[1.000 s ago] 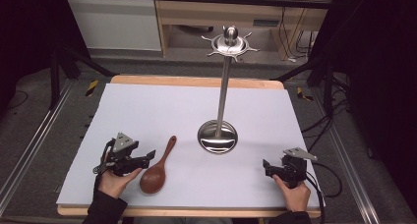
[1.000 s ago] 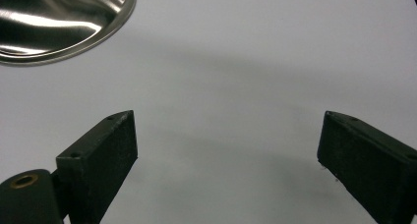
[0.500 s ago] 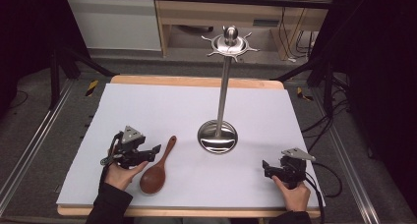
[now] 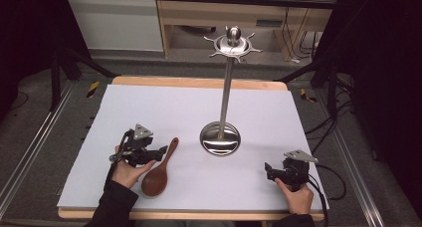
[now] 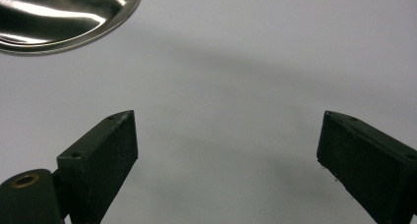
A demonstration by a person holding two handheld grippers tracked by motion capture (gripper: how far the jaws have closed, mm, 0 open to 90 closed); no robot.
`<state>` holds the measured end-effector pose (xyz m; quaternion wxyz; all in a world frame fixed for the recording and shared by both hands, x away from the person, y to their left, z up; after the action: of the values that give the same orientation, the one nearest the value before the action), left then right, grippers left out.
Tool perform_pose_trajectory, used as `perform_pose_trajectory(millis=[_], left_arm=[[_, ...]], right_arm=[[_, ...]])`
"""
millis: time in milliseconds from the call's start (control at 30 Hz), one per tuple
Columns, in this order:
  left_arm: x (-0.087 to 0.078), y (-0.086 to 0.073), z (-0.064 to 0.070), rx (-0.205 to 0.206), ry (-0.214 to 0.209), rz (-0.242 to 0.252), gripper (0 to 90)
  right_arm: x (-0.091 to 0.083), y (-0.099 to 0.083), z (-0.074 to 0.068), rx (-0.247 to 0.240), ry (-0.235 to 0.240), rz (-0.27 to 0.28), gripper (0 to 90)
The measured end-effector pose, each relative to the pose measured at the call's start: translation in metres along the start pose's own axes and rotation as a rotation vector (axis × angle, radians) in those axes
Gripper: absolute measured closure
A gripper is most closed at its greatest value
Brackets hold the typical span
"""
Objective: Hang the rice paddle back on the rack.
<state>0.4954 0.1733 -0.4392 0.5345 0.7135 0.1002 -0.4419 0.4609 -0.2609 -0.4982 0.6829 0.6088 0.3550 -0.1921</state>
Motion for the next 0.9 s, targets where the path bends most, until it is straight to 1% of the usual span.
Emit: perform_pose_trajectory(millis=[100, 200, 300, 367, 400, 433, 467, 500, 667, 733, 767, 800, 833, 867, 900], left_arm=[[0.003, 0.002, 0.002, 0.019, 0.028, -0.022, 38.3], [0.005, 0.003, 0.004, 0.031, 0.023, -0.034, 41.6], [0.007, 0.005, 0.007, 0.063, 0.037, -0.040, 43.4], [0.009, 0.006, 0.008, 0.067, 0.030, -0.051, 46.6], [0.011, 0.006, 0.009, 0.085, 0.025, -0.064, 47.4], [0.012, 0.005, 0.010, 0.097, 0.027, -0.066, 46.9], [0.012, 0.005, 0.010, 0.097, 0.027, -0.066, 47.3], [0.014, 0.006, 0.012, 0.108, 0.009, -0.078, 50.1], [0.019, 0.006, 0.017, 0.123, 0.001, -0.095, 50.0], [0.024, 0.006, 0.019, 0.115, 0.012, -0.122, 49.1], [0.024, 0.006, 0.019, 0.115, 0.012, -0.122, 49.8], [0.028, 0.005, 0.019, 0.129, 0.020, -0.139, 52.0], [0.028, 0.005, 0.019, 0.129, 0.020, -0.139, 53.0], [0.030, 0.004, 0.020, 0.132, 0.026, -0.159, 53.3], [0.030, 0.004, 0.020, 0.132, 0.026, -0.159, 55.4]], right_arm=[[-0.001, 0.000, -0.001, 0.001, 0.000, 0.002, 8.8], [-0.001, 0.000, -0.001, 0.000, 0.000, 0.002, 8.8], [0.000, 0.000, -0.001, -0.005, 0.002, -0.003, 8.8], [-0.001, 0.000, -0.001, -0.007, 0.003, 0.000, 8.8], [-0.001, 0.000, -0.001, -0.002, 0.005, 0.002, 8.8], [-0.001, 0.000, -0.001, -0.002, 0.004, 0.002, 8.7], [-0.001, 0.000, -0.001, 0.001, 0.008, 0.002, 8.8], [-0.001, 0.000, -0.001, -0.001, 0.006, 0.001, 8.8], [-0.001, 0.000, -0.001, -0.007, 0.006, 0.000, 8.8], [-0.001, 0.000, -0.001, -0.008, 0.005, 0.002, 8.8], [-0.002, 0.000, -0.001, -0.009, 0.006, 0.002, 8.7], [-0.002, 0.000, -0.001, -0.008, 0.009, 0.002, 8.7], [-0.002, 0.000, -0.001, -0.008, 0.009, 0.002, 8.7], [-0.002, 0.000, -0.001, -0.008, 0.009, 0.002, 8.7], [-0.002, 0.000, -0.001, -0.008, 0.009, 0.002, 8.7]])
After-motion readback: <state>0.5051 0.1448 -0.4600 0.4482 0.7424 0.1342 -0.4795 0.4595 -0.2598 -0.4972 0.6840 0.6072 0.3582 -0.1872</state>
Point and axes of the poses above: each handheld gripper's, and its own axes: x roughly forward along the jaws, y roughly out of its top, z roughly to its right, the point moved 4 cm from there along x, roughly forward along the jaws, and after that the axes turned 6 degrees about -z, right-handed, at the moved point
